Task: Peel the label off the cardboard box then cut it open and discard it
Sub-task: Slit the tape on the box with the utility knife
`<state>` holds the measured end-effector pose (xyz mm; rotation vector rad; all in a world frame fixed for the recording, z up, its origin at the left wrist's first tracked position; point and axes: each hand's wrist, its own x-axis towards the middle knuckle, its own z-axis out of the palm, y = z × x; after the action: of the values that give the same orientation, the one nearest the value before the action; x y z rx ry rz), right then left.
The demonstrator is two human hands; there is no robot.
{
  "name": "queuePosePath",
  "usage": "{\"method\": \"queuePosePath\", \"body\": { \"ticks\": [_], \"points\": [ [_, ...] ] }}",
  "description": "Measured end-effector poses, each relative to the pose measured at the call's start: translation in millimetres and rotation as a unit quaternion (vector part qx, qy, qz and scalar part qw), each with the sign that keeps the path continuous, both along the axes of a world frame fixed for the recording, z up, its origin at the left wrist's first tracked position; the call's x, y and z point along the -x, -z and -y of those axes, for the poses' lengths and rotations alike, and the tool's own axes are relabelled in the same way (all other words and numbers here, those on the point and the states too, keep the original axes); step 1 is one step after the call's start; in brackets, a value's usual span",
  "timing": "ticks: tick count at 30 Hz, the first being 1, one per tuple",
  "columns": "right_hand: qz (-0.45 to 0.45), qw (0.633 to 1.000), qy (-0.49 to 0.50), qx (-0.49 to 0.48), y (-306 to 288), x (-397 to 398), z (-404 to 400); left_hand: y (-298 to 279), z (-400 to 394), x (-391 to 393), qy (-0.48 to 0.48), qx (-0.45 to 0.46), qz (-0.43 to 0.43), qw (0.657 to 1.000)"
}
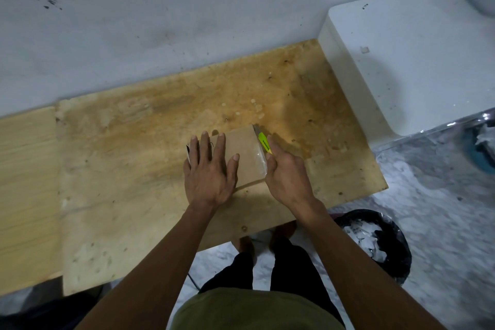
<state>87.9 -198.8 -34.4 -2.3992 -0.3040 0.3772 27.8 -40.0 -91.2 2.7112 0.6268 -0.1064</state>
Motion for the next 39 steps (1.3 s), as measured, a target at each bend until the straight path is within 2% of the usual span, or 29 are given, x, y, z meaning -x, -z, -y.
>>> {"method": "queuePosePath", "body": {
  "ticks": [20,36,39],
  "points": [
    [-0.022,0.996,-0.029,0.085,-11,24,15,-3,1,0,-0.001,0.013,-0.008,1.000],
    [-0.030,0.991,-0.059,0.117,-2,55,37,-2,1,-3,0.001,0.004,0.007,1.000],
    [-0.038,0.993,-0.051,0.096,0,66,46,-1,1,-2,0.005,0.005,0.007,1.000]
  ]
}}
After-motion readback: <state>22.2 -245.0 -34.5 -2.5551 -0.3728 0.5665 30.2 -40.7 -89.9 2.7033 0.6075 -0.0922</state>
